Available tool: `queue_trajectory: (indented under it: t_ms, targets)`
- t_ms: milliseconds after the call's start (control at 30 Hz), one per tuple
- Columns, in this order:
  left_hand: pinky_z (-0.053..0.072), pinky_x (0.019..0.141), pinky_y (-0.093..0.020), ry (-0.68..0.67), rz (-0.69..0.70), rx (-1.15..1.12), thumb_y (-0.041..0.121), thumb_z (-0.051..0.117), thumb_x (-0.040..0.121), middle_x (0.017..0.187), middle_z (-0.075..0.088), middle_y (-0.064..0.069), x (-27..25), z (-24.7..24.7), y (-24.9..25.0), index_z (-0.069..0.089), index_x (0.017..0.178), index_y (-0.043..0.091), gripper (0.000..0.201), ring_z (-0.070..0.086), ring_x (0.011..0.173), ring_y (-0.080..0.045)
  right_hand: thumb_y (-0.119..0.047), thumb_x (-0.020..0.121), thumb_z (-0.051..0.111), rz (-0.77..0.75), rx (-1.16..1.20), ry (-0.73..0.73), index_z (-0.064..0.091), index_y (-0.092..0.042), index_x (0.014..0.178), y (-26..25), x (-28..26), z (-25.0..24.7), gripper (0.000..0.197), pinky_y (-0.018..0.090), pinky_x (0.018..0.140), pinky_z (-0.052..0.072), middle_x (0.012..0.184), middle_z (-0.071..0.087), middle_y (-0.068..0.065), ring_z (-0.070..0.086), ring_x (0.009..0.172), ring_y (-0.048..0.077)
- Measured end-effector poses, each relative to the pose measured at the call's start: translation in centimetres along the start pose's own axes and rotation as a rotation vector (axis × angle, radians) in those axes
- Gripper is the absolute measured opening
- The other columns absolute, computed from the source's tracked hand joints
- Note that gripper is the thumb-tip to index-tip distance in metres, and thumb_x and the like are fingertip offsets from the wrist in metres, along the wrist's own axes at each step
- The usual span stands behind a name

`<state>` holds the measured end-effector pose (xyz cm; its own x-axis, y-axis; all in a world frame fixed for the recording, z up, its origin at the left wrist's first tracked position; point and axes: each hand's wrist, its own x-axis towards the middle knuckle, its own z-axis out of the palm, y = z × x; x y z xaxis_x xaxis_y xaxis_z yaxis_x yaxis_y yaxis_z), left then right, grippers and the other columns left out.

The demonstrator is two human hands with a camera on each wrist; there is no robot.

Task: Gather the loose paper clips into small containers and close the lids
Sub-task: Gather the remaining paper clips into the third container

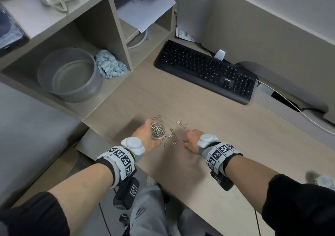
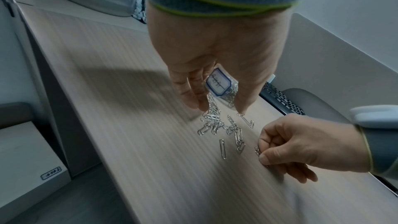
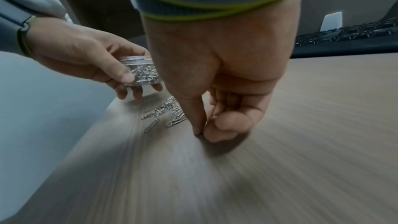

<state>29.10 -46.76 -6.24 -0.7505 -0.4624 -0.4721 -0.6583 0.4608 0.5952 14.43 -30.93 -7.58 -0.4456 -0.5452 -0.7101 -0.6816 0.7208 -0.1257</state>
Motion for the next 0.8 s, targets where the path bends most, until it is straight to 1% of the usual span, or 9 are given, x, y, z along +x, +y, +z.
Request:
queue_trajectory:
  t_ms: [100,200,300,400,533,633,700,733,800]
  targets:
    - [0.051,0.086,-0.035,0.001,-0.004,0.009,0.031,0.078,0.070,0.116,0.065,-0.001,0.4,0.0,-0.1,0.040,0.134,0.023,0.075,0.062,0.101,-0.026,-0.025,0.090,0.053,0.014,0.006,-0.033,0.064,-0.007,0.105,-0.1,0.3,-0.1,0.026,0.030,0.071,0.050,0.105,0.067,0.012,0.063,0.085,0.032]
    - [0.052,0.084,-0.036,0.004,-0.004,0.019,0.034,0.078,0.069,0.115,0.065,-0.001,0.6,0.1,-0.1,0.041,0.131,0.023,0.073,0.063,0.099,-0.026,-0.024,0.089,0.051,-0.010,0.005,-0.035,0.060,-0.005,0.096,0.1,0.3,0.0,0.022,0.032,0.071,0.052,0.100,0.067,0.014,0.062,0.079,0.032]
    - [0.053,0.085,-0.038,0.000,0.003,0.016,0.035,0.079,0.069,0.114,0.065,-0.001,0.7,0.2,-0.2,0.041,0.130,0.024,0.072,0.063,0.099,-0.026,-0.027,0.091,0.050,-0.017,-0.033,-0.022,0.059,-0.007,0.092,0.3,0.2,0.1,0.022,0.031,0.067,0.048,0.099,0.066,0.015,0.057,0.074,0.033]
    - [0.052,0.086,-0.037,-0.011,0.005,0.021,0.035,0.077,0.070,0.117,0.064,-0.001,0.5,0.3,-0.2,0.038,0.134,0.025,0.076,0.063,0.101,-0.026,-0.027,0.090,0.049,-0.002,-0.059,-0.031,0.060,-0.006,0.091,0.3,0.1,0.2,0.024,0.030,0.064,0.043,0.096,0.066,0.015,0.055,0.072,0.033]
    - [0.051,0.085,-0.036,-0.034,0.005,0.060,0.035,0.078,0.071,0.118,0.063,-0.005,0.2,0.7,-0.3,0.035,0.136,0.021,0.079,0.062,0.101,-0.028,-0.030,0.086,0.049,0.009,-0.038,-0.053,0.061,-0.009,0.088,0.6,-0.4,-0.6,0.024,0.029,0.062,0.046,0.087,0.062,0.009,0.059,0.071,0.031]
    - [0.050,0.084,-0.036,-0.033,0.009,0.075,0.036,0.080,0.072,0.116,0.063,-0.007,0.0,0.9,0.4,0.035,0.134,0.018,0.079,0.061,0.101,-0.030,-0.033,0.080,0.053,-0.021,0.134,0.079,0.060,-0.015,0.085,0.6,-1.1,-2.4,0.020,0.034,0.066,0.055,0.085,0.066,0.008,0.063,0.073,0.030]
    - [0.050,0.085,-0.036,-0.028,0.021,0.084,0.036,0.081,0.072,0.115,0.063,-0.007,-0.1,1.2,1.0,0.035,0.132,0.017,0.078,0.061,0.101,-0.031,-0.028,0.077,0.054,-0.058,0.355,0.176,0.055,-0.018,0.077,0.2,-2.0,-3.9,0.010,0.033,0.055,0.055,0.072,0.068,0.006,0.065,0.057,0.024]
    - [0.050,0.083,-0.036,-0.027,0.025,0.085,0.036,0.081,0.071,0.113,0.063,-0.007,-0.1,1.3,1.2,0.036,0.130,0.017,0.076,0.061,0.100,-0.031,-0.024,0.077,0.055,-0.082,0.477,0.186,0.052,-0.018,0.075,-0.2,-2.4,-4.6,0.007,0.030,0.047,0.052,0.064,0.067,0.004,0.063,0.047,0.021]
    - [0.049,0.079,-0.034,-0.026,0.040,0.086,0.035,0.081,0.071,0.109,0.063,-0.005,-0.2,1.5,1.6,0.037,0.125,0.018,0.071,0.062,0.097,-0.031,-0.016,0.079,0.054,-0.135,0.653,0.162,0.049,-0.016,0.075,-1.3,-3.3,-5.6,0.006,0.027,0.041,0.046,0.059,0.065,0.007,0.058,0.039,0.020]
